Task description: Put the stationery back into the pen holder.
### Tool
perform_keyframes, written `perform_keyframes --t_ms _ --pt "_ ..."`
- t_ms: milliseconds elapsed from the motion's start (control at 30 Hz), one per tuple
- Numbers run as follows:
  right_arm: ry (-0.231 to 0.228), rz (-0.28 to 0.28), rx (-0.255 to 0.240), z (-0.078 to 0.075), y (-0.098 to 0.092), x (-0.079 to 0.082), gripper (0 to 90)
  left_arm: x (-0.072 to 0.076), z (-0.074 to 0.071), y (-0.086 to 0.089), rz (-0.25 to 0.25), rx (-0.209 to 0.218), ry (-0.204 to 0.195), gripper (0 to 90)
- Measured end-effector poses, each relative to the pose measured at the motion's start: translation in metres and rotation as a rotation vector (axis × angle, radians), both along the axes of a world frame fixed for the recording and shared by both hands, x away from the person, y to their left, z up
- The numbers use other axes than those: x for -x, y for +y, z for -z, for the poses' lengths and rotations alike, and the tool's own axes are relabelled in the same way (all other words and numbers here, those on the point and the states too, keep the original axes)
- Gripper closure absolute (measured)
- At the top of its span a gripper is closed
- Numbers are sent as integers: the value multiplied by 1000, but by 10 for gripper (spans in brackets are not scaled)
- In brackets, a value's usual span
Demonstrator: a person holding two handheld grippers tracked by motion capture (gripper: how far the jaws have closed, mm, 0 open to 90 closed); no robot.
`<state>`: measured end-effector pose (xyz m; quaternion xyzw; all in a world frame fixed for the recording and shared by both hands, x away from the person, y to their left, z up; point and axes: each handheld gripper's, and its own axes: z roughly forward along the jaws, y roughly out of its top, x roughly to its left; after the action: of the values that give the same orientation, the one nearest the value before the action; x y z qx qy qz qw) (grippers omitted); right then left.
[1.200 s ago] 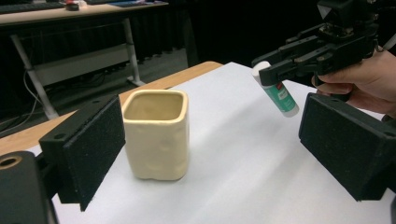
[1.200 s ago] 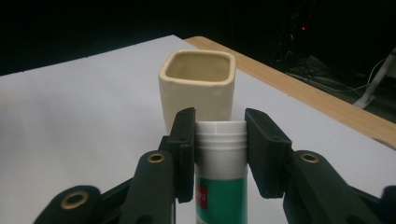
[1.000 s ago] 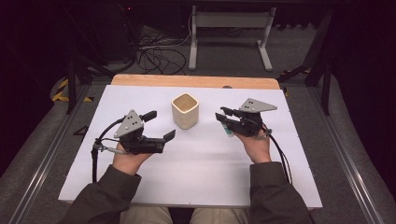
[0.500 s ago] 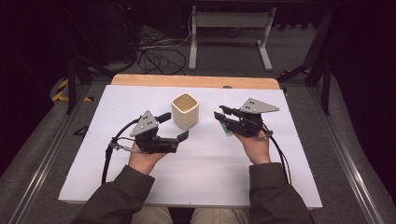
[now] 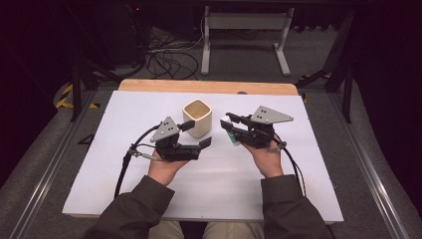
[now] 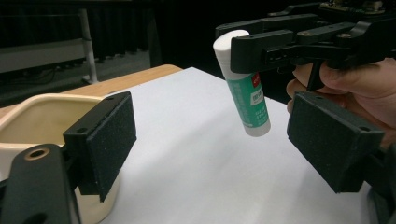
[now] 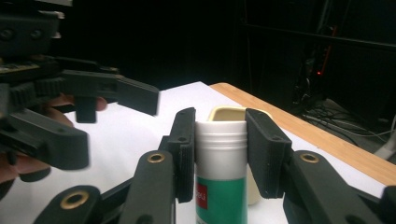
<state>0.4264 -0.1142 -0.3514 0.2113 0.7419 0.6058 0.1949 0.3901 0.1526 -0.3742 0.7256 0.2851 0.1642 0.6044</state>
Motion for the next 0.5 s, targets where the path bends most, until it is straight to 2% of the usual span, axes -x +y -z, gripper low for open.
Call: perform_keyframes --t_ms 200,300,500 --pt "-7 -17 -3 0 6 2 658 -4 4 -9 7 -8 11 180" --pt "-15 -32 -3 -2 7 4 658 -6 6 -14 10 3 24 188" --pt "-30 -35 -15 -5 6 6 658 -10 9 -26 17 20 26 217"
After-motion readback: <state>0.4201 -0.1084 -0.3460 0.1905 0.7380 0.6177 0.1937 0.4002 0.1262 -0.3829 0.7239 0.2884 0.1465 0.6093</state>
